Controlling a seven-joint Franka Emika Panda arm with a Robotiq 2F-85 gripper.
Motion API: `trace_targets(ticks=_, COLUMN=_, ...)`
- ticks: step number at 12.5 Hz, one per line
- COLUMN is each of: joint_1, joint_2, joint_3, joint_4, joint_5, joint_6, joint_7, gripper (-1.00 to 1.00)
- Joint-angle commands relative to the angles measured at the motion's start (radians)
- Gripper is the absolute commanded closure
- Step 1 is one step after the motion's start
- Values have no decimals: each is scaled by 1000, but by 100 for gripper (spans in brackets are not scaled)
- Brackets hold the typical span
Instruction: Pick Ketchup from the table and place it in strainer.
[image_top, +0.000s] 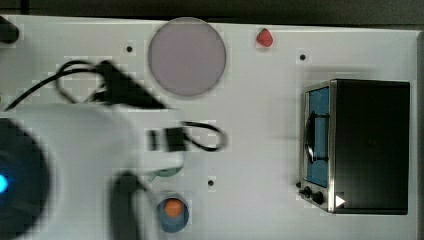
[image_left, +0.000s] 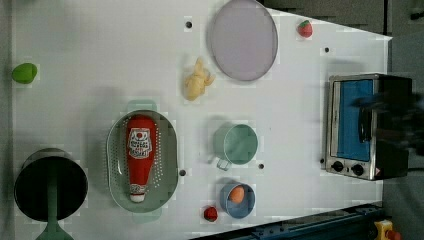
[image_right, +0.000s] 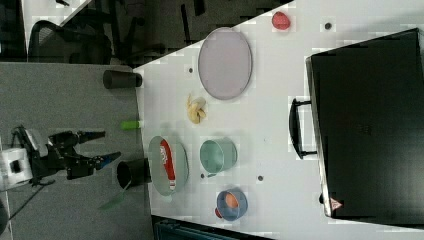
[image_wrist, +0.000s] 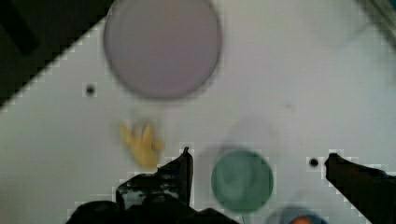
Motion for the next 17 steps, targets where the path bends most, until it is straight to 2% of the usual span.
trace_targets(ticks=1, joint_1=-39, joint_2=16, joint_3=-139, joint_4=-12, joint_5=0, joint_6=-22, joint_7=-36, gripper=-100)
trace_targets(ticks=5, joint_1=-40, joint_2=13, joint_3=-274, joint_4=-10, joint_5=4, joint_6=-62, joint_7=-62, gripper=-100)
trace_targets(ticks=17, joint_1=-31, joint_2=22, joint_3=-222, joint_4=-8, joint_5=30, joint_6=-124, joint_7=-60, gripper=-100)
